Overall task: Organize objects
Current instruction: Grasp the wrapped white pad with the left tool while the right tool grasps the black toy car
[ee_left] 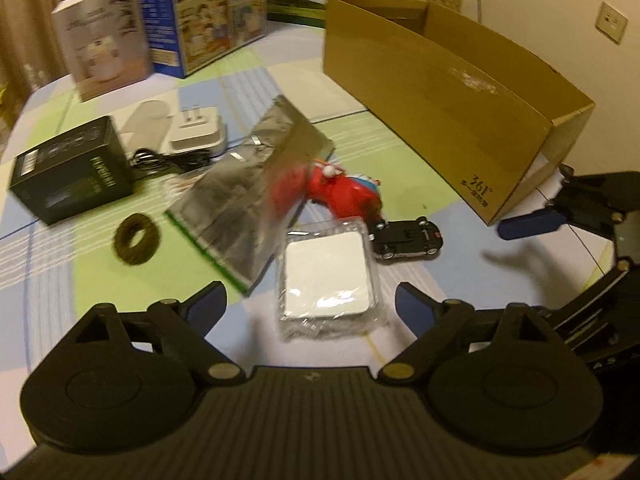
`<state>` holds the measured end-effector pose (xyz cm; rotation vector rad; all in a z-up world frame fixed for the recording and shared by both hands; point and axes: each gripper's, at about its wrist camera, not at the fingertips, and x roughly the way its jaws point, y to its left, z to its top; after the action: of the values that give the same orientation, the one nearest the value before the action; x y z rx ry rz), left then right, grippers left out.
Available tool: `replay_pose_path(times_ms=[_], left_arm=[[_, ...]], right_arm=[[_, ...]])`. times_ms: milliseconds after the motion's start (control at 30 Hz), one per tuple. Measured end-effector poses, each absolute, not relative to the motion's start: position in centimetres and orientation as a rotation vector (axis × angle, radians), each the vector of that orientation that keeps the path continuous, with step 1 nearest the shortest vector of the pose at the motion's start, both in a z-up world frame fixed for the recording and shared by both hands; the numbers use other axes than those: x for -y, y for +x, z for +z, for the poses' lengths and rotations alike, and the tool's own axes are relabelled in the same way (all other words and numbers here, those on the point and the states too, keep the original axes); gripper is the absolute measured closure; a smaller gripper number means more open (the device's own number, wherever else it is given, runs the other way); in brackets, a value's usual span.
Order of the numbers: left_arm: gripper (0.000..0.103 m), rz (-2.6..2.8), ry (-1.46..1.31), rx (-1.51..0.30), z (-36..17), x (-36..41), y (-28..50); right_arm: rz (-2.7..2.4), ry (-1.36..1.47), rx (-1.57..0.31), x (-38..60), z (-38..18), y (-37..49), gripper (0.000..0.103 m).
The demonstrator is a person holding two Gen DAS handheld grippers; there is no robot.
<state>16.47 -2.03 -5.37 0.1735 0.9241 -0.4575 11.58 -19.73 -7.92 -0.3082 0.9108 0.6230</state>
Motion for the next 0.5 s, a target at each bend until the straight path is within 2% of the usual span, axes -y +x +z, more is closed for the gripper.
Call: replay_pose_path(times_ms=[133,200,333,400,500], left_arm=[[0.020,-0.500,0.184,-0.934,-6.6,2.9,17.4],[0.029,-0.509,0.190,-0.938,-7.1,3.3,17.8],[0.036,-0.522,0.204,-0.955,-8.0,3.5,18.4],[0.045,-0.521,0.213,-0.960,-8.2,3.5,18.5],[0.047,-0.515,0.216,-0.961,-8.1,2.8,18.5]], right_arm=[[0.645,-0.331,-0.914,19.4,-8.8,12.2,0.028],[0.656,-0.335,-0.913,19.2,-9.1,12.6,0.028],[0.661,-0.362,-0.907,18.7,-9.6,13.2,0.028],[0.667,-0.375,-0.894,18.4,-9.6,13.6,0.028],[0.686,-0.399,-0.872,17.9,-9.7,14.3,0.028]])
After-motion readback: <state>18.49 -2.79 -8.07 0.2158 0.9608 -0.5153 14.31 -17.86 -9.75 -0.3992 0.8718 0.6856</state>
